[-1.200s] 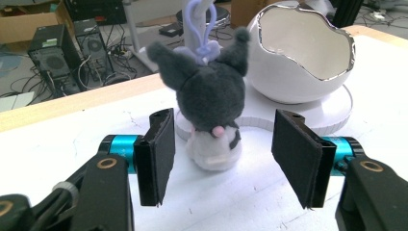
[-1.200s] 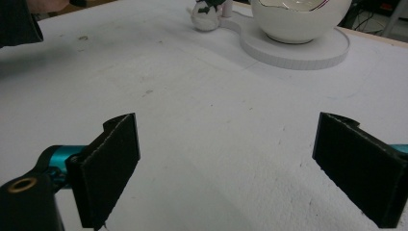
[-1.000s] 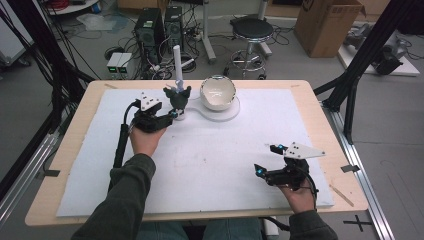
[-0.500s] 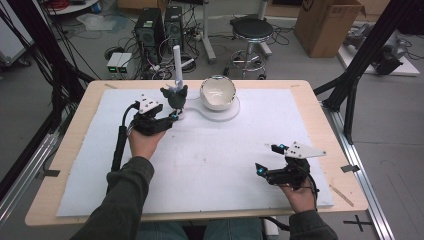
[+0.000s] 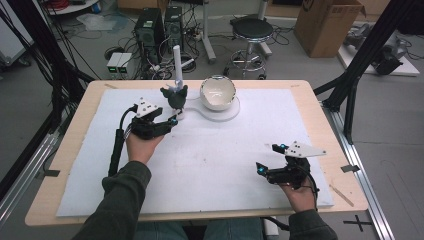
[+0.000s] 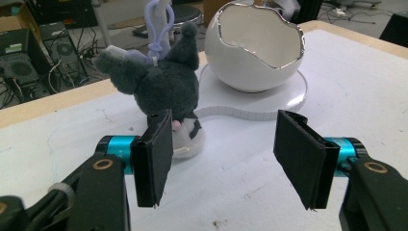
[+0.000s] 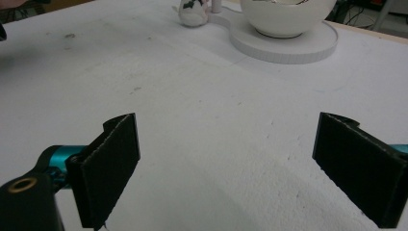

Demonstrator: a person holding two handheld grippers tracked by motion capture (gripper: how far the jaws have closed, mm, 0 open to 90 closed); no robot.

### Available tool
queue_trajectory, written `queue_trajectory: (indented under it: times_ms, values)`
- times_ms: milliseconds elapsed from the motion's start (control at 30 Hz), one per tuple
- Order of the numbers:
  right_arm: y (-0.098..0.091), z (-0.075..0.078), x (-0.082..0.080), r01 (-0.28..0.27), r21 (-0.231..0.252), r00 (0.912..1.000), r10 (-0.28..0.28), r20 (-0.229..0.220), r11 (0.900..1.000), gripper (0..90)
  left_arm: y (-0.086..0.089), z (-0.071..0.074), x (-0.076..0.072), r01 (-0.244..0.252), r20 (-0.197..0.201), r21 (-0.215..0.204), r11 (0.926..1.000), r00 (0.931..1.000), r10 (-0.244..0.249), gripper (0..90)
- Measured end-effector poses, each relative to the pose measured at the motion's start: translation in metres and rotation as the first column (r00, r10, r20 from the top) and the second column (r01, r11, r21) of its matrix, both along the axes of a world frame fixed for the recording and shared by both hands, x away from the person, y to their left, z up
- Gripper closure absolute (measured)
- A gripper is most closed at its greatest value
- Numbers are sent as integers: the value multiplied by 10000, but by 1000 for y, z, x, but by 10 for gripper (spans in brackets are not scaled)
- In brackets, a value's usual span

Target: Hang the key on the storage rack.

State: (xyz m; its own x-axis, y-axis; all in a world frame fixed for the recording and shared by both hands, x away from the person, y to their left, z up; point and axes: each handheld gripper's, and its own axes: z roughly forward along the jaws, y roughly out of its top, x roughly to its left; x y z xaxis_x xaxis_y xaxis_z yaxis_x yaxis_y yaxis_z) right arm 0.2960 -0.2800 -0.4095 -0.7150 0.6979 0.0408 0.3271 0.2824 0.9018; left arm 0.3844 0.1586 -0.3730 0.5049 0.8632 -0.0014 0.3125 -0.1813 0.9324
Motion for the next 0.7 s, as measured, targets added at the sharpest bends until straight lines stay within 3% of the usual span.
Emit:
queue_trajectory:
  times_ms: [700]
  values:
    - [-2,0,0,159,34,9999,-159,34,9999,87,8,1,-17,353,-105,-127,9993,9993,-354,334]
